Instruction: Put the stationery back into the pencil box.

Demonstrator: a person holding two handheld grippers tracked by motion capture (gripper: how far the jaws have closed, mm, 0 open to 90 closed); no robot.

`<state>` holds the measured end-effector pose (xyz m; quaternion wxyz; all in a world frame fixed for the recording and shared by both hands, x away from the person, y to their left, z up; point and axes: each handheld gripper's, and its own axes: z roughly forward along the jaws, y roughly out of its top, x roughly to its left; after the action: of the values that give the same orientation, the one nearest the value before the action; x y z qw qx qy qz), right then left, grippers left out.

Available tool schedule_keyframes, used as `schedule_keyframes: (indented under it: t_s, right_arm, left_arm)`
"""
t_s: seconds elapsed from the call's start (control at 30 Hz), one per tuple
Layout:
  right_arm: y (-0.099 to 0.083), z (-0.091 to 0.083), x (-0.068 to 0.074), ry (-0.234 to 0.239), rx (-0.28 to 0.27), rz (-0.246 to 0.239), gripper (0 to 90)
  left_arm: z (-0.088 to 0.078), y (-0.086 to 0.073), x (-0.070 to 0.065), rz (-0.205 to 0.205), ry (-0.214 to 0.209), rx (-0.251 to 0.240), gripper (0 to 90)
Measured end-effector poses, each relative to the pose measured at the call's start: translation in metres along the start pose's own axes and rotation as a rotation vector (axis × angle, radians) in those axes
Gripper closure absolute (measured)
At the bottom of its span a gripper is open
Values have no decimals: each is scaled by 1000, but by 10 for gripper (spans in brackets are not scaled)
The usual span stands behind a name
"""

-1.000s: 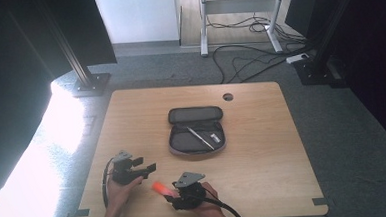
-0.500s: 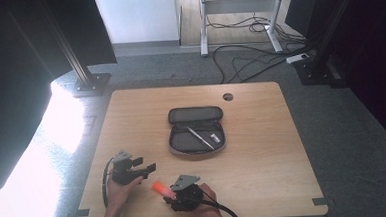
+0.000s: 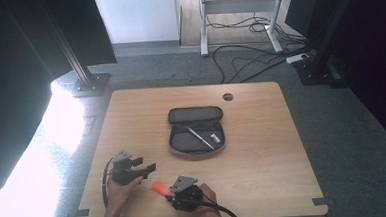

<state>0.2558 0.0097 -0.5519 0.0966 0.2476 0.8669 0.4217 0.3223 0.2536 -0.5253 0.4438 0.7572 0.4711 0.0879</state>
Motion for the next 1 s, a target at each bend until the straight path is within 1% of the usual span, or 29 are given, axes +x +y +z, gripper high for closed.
schedule_keyframes:
  t_s: [0.13,0.47,0.6,0.73,1.0]
  right_arm:
    - [0,0,1,-10,3,-21,652]
    - [0,-1,0,-8,2,-22,655]
    - [1,-2,-2,0,-3,-15,655]
    - [3,-7,-4,0,-21,-9,655]
    - [8,-19,-13,-2,-55,16,656]
  left_arm:
    - [0,0,0,1,0,1,284]
    - [0,0,1,0,1,-1,285]
    - [-1,0,1,-2,0,-3,285]
    - [-1,0,1,-3,0,-3,285]
    - [-1,0,2,-6,2,-4,285]
